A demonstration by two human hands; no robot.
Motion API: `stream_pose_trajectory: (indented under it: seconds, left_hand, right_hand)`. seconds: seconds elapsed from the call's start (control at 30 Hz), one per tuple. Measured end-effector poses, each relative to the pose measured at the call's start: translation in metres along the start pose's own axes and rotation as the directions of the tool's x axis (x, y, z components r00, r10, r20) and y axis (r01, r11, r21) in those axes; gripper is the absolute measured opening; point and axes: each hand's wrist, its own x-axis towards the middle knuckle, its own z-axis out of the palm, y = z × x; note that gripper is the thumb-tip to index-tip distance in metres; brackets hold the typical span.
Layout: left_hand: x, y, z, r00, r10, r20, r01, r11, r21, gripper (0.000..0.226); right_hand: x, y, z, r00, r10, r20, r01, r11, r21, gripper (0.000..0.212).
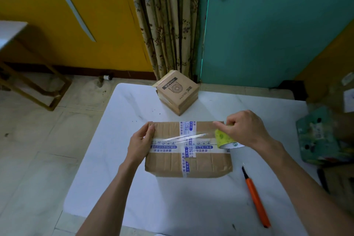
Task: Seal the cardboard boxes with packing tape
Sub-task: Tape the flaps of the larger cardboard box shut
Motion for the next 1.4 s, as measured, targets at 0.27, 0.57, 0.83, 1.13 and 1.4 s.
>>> stream_pose_trajectory:
  seconds: [0.27,0.57,0.83,1.13,1.4]
  left_hand:
    - [-0.002,0.000,0.002,1.000,-0.003,-0.015,0.004,1.000,0.008,0.026]
    - [-0.006,0.004,0.008,0.999,0.015,-0.042,-0.017,0.999,-0.032,0.023]
    - [-0.009,0.015,0.014,0.997,-0.009,-0.079,0.033,0.948,0.315,0.030]
    - [-0.042,0.070,0.141,0.994,0.081,0.076,-0.110,0.612,0.783,0.078]
    - [-0.038,0.102,0.187,0.987,0.016,0.157,-0.133,0.622,0.772,0.076]
  right_hand:
    - [-0.020,0.014,0.001,0.994,0.108,0.033,-0.096,0.961,-0.261,0.071]
    - [-0.023,0.049,0.058,0.966,0.253,0.059,-0.238,0.954,-0.184,0.063]
    - [-0.022,0.041,0.077,0.945,0.326,-0.025,-0.326,0.933,-0.153,0.056]
    - [-0.025,0.040,0.081,0.933,0.359,-0.003,-0.352,0.912,-0.209,0.059]
    - [-0.025,0.041,0.079,0.949,0.316,0.017,-0.298,0.911,-0.284,0.056]
